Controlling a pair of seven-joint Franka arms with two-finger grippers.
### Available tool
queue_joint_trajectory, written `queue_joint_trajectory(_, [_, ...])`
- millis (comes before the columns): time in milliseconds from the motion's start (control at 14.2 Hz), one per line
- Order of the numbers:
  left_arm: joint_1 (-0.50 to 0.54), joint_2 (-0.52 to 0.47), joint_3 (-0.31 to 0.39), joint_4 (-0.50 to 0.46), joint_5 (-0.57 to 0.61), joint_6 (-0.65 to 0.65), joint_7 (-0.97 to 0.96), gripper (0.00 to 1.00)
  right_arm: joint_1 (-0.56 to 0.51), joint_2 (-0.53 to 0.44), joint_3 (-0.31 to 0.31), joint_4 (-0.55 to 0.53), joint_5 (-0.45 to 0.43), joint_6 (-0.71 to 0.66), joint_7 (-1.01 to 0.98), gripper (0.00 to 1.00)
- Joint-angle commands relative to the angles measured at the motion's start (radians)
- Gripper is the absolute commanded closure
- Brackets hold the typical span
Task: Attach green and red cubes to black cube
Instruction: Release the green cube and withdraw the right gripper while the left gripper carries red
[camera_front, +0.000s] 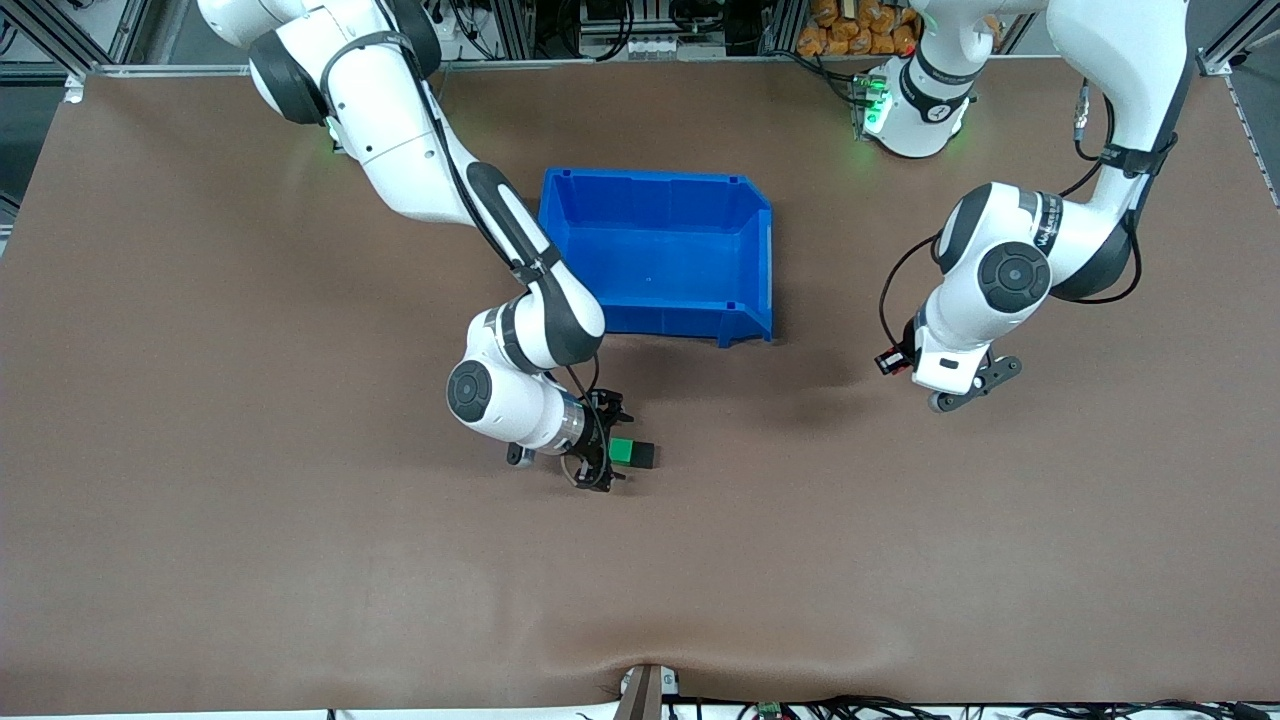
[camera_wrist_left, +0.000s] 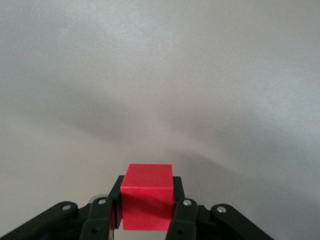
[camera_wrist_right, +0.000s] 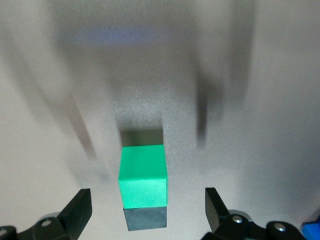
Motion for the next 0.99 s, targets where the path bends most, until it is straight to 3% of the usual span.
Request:
queue_joint_trajectory(0, [-0.027, 0.006, -0.01, 0.071, 0.012, -0.083, -0.053, 1.0, -0.029, -0.014, -0.023, 0.039, -0.001, -0.11, 0.003, 0.0])
queue_joint_trajectory(353, [-0.078, 0.015, -0.044, 0.117, 0.004, -0.098, -0.18, 1.0, -0.125, -0.042, -0.043, 0.145, -0.179, -0.41, -0.059, 0.0])
queue_joint_trajectory(495, [-0.078, 0.015, -0.056, 0.117, -0.007, -0.098, -0.182, 1.0, -0.155, -0.078, -0.045, 0.145, -0.244, -0.423, -0.27, 0.0])
queue_joint_trajectory(636, [-0.079, 0.015, -0.091, 0.119, -0.033, -0.098, -0.185, 1.0, -0.201, -0.089, -0.049, 0.145, -0.253, -0.438, -0.453, 0.0])
queue_joint_trajectory(777, [-0.09, 0.016, -0.107, 0.125, -0.056, -0.098, -0.185, 1.0, -0.239, -0.123, -0.069, 0.145, -0.334, -0.513, -0.625, 0.0])
queue_joint_trajectory(919, [-0.11, 0.033, -0.11, 0.157, -0.07, -0.098, -0.189, 1.0, -0.297, -0.129, -0.074, 0.147, -0.351, -0.576, -0.839, 0.0])
